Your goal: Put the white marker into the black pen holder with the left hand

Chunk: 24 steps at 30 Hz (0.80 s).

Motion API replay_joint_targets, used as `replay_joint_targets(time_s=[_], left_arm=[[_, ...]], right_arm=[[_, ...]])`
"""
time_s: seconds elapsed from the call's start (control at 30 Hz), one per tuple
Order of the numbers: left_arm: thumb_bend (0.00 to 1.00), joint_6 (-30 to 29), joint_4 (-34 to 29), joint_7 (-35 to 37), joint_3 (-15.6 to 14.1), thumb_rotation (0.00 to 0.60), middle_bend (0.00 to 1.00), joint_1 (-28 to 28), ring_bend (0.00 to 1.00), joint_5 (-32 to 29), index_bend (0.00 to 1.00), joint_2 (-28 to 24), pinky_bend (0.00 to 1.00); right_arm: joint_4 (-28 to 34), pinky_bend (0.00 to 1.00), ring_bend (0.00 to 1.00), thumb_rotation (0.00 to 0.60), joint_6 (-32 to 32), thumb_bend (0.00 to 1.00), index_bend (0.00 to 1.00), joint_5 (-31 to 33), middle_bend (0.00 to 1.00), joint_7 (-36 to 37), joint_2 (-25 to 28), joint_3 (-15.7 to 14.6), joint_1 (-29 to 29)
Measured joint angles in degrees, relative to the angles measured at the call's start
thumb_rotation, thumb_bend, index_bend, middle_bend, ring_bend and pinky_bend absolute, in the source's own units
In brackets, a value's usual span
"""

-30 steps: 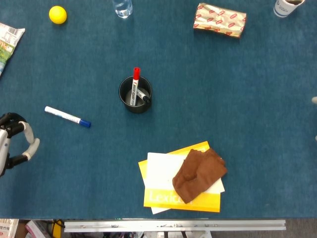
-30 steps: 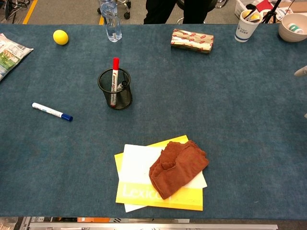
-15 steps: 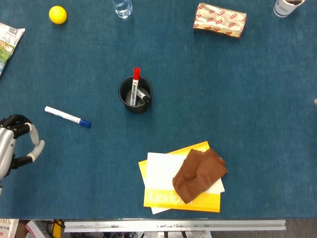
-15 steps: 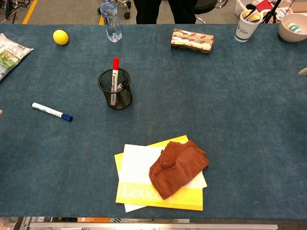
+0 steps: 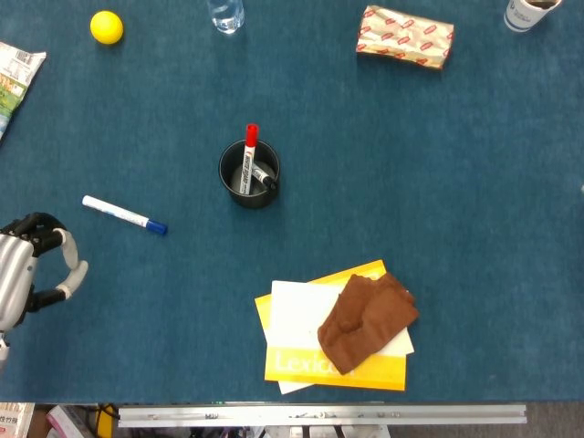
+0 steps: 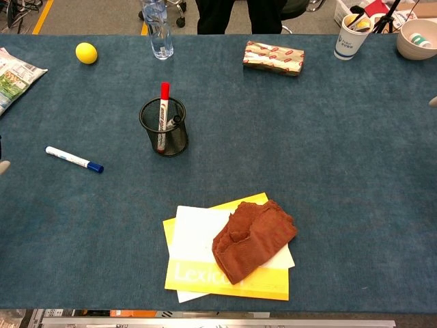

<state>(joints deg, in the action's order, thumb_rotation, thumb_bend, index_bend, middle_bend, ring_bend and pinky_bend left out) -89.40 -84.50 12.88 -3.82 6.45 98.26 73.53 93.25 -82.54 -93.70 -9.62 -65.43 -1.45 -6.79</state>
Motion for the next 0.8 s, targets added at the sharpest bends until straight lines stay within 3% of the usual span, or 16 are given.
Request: replay_joint_targets(time_s=[0.1, 0.27, 0.47, 0.8], left_arm=[[0.3, 1.34, -0.01, -0.7, -0.59, 0.6, 0.52, 0.28, 0.32, 0.13, 0.62, -0.57, 0.43], [0.3, 5.81, -0.67, -2.05, -1.91, 0.6, 0.3, 1.31, 0.16, -0.17, 0.53, -1.99, 0.24], [0.3, 10.08, -2.03, -4.13, -3.34, 0.6, 0.1, 2.85, 0.04, -0.59, 0.43, -2.69, 0.14], [0.3, 14.26, -4.7, -4.77, -2.01, 0.6, 0.08, 6.07, 0.02, -1.67, 0.37, -2.7, 0.13]], right_arm=[[-0.25, 0.26, 0.2, 0.6, 0.06, 0.0, 0.3, 0.2, 0.32, 0.16, -0.08, 0.21, -0.06], [-0.75, 0.26, 0.2, 0.6, 0.83, 0.0, 0.3, 0.73, 0.32, 0.35, -0.31, 0.43, -0.36], [-0.4, 0.26, 0.2, 0.6, 0.32, 0.0, 0.3, 0.12, 0.32, 0.54, -0.15, 0.24, -0.22], [0.48, 0.26, 0.2, 0.6, -0.76, 0.0, 0.3, -0.16, 0.32, 0.87, 0.71, 0.24, 0.35]])
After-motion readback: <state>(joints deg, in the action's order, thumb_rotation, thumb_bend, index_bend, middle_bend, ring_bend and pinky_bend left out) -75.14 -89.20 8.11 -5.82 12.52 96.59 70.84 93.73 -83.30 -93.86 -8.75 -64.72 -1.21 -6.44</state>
